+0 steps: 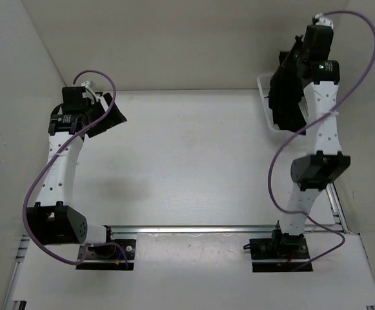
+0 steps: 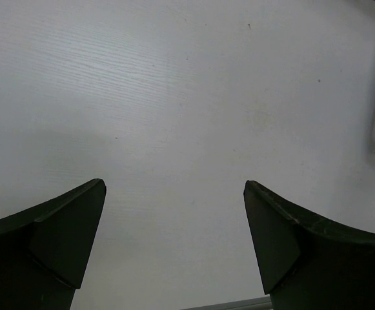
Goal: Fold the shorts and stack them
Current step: Move the shorts to the center of the board, then flatten the shorts out
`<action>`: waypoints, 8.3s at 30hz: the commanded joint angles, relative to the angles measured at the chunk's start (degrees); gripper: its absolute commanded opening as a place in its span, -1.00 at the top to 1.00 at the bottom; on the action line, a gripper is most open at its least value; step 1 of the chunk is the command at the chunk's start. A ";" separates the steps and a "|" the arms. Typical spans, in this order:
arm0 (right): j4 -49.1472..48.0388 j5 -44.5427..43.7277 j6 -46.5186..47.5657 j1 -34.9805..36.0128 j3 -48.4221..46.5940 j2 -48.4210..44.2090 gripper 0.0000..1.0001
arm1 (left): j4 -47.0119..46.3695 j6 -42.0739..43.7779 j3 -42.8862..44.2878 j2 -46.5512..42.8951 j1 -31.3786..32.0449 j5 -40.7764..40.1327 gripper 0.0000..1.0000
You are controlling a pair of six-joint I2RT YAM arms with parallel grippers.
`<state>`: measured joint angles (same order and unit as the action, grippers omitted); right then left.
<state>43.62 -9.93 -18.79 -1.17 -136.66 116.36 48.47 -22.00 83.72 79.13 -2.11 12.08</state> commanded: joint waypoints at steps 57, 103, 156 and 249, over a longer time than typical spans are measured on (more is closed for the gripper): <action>-4.10 11.80 1.55 46.97 51.00 -16.51 1.00 | 4.87 -10.88 -5.13 10.86 13.10 -1.79 0.79; -8.19 27.94 -15.93 7.25 91.83 -46.49 -0.79 | 10.68 -6.13 18.59 35.12 26.72 -8.32 -0.76; -6.44 10.20 -12.77 9.26 72.85 -36.46 1.00 | 8.49 -7.44 30.26 39.33 35.05 7.17 -0.47; -17.06 24.79 -21.12 9.61 84.20 -25.31 -0.48 | -2.15 -31.09 -35.30 2.96 28.30 -2.41 0.71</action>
<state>30.30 12.51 -38.09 8.62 -50.48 88.07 47.42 -54.11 48.31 82.02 25.41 9.26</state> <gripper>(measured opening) 0.743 0.218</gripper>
